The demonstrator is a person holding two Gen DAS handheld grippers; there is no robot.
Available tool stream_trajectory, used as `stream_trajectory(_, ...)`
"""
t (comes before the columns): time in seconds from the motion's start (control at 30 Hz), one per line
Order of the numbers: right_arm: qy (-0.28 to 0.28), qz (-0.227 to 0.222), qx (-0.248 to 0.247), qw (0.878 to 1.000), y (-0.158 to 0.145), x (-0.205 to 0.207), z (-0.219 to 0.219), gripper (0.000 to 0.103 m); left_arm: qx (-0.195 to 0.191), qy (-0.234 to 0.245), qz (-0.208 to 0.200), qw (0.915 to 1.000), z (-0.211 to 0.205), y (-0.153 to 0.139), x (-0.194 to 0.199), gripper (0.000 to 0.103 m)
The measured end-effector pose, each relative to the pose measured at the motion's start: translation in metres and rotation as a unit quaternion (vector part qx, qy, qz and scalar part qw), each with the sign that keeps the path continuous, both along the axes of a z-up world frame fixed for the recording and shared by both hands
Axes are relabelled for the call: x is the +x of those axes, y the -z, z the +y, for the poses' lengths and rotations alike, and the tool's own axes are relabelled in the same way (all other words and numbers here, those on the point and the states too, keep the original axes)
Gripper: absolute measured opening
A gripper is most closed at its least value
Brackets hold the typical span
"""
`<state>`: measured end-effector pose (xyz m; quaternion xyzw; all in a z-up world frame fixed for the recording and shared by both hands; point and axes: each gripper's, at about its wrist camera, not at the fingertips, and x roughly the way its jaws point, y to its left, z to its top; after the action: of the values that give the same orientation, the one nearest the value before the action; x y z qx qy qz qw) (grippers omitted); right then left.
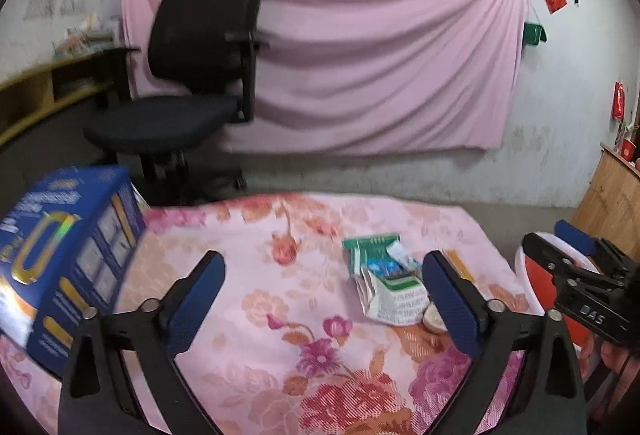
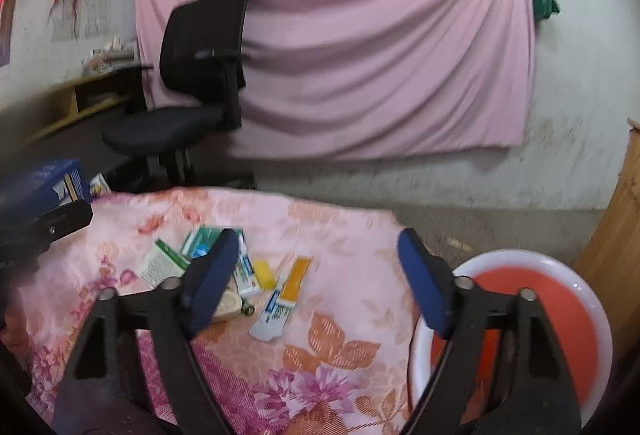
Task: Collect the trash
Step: 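Move both tools back over the remaining trash on the bed, then grasp the white-green wrapper with the left tool while the right tool grasps the orange tube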
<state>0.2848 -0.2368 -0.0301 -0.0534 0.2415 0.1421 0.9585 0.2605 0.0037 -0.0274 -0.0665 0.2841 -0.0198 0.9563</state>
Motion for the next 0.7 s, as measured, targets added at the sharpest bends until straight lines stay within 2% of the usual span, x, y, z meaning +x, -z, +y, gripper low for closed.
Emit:
stream_trajectory(0.13,-0.006,0.062,-0.001,0.998,0.012,0.019,0.000,0.082,-0.021,0.034,0.052,0.9979,-0.002,0.014,0.017,0.071)
stream_trajectory(0.3,-0.024,0.135,-0.016,0.990,0.030,0.042,0.009,0.071,-0.046,0.063,0.108,0.9911,-0.008,0.029,0.034,0.044)
stream_trajectory(0.37,-0.028,0.154,-0.027,0.987,0.036,0.049,0.017,0.065,-0.056,0.071,0.124,0.9882,-0.009,0.034,0.038,0.038)
stream_trajectory(0.43,-0.034,0.168,-0.032,0.985,0.041,0.056,0.021,0.065,-0.065,0.080,0.138,0.9851,-0.010,0.040,0.041,0.035)
stream_trajectory(0.6,-0.051,0.206,-0.046,0.976,0.052,0.068,0.032,0.057,-0.094,0.095,0.165,0.9772,-0.010,0.047,0.046,0.018)
stream_trajectory(0.7,-0.054,0.218,-0.055,0.973,0.056,0.069,0.034,0.048,-0.105,0.093,0.173,0.9749,-0.008,0.047,0.046,0.015)
